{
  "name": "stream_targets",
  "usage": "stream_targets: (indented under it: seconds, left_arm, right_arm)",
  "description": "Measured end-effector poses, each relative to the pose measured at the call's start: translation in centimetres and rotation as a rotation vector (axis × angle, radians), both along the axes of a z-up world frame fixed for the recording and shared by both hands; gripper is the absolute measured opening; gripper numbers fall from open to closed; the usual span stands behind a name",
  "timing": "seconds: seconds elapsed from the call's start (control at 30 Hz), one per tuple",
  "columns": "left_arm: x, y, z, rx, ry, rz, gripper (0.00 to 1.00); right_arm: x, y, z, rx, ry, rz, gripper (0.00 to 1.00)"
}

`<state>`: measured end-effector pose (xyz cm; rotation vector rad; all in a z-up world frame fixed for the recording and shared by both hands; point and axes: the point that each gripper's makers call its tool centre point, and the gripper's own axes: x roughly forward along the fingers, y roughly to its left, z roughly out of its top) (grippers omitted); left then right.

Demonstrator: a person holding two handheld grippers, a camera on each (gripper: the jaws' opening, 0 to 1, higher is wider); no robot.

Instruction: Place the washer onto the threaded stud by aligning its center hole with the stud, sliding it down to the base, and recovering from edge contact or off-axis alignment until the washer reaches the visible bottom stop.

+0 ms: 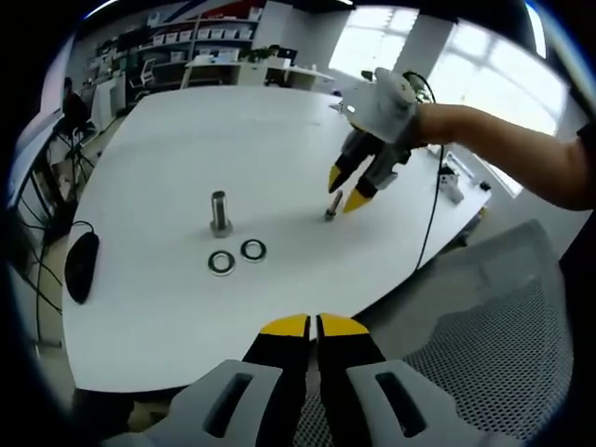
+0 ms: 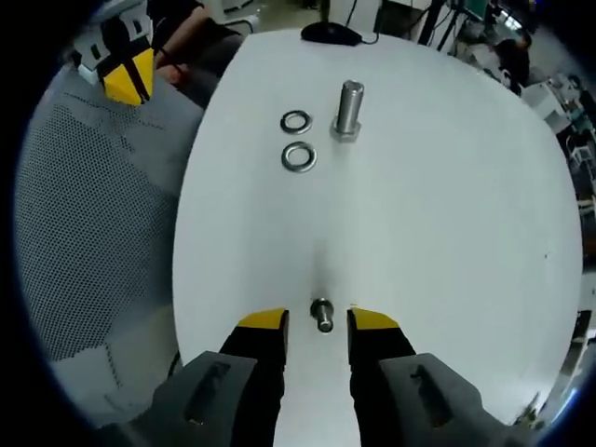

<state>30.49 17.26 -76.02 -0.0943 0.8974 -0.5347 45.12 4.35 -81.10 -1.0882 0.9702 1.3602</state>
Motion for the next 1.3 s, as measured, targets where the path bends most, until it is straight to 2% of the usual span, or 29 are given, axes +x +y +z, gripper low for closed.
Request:
stream_targets:
  seconds: [0.1,0.37,0.4,0.47,0.67,0.83,0.9,0.97,1.03,1.07,1.13,1.3]
  left_arm:
    - [-0.1,0.0,0.0,-0.001,0.003,-0.003,0.0]
    - [-0.1,0.0,0.1,-0.005,-0.009,-0.004,0.0]
    - [-0.1,-0.1,0.1,-0.006,-0.009,-0.005,0.0]
    - [-0.2,-0.1,0.1,-0.007,-0.009,-0.007,0.01]
    - [-0.9,-0.6,-0.4,-0.005,0.028,-0.047,0.01]
    - [-1.4,-0.7,-0.6,-0.006,0.045,-0.06,0.01]
    - [-1.7,-0.9,-0.9,-0.001,0.066,-0.072,0.01]
    - [-2.5,-1.3,-1.3,0.0,0.109,-0.104,0.0]
    - [-3.3,-2.7,-1.2,-0.055,0.136,-0.163,0.0]
    - [-3.9,-2.8,-1.5,-0.059,0.175,-0.173,0.0]
    - [-4.8,-2.9,-2.1,-0.036,0.217,-0.223,0.0]
    - [-5.2,-3.4,-2.2,-0.047,0.223,-0.254,0.0]
  right_arm:
    - [0.0,1.5,2.0,0.064,-0.021,-0.008,0.26]
    - [-0.9,5.1,5.4,0.187,-0.051,0.002,0.26]
    - [-0.8,5.9,6.0,0.22,-0.063,-0.005,0.26]
    - [-0.7,7.0,6.8,0.274,-0.061,-0.061,0.26]
    - [-0.7,9.4,8.2,0.367,-0.068,-0.109,0.26]
    - [-0.3,11.0,9.7,0.51,-0.091,-0.2,0.26]
    - [0.1,11.0,9.9,0.536,-0.108,-0.232,0.26]
    - [-0.1,11.0,9.8,0.554,-0.085,-0.263,0.26]
    - [-0.2,11.0,9.6,0.553,-0.076,-0.267,0.26]
    - [-0.2,11.0,9.4,0.548,-0.077,-0.268,0.26]
    - [-0.2,11.1,8.8,0.528,-0.079,-0.268,0.26]
    - [-0.2,12.0,7.9,0.523,-0.066,-0.277,0.26]
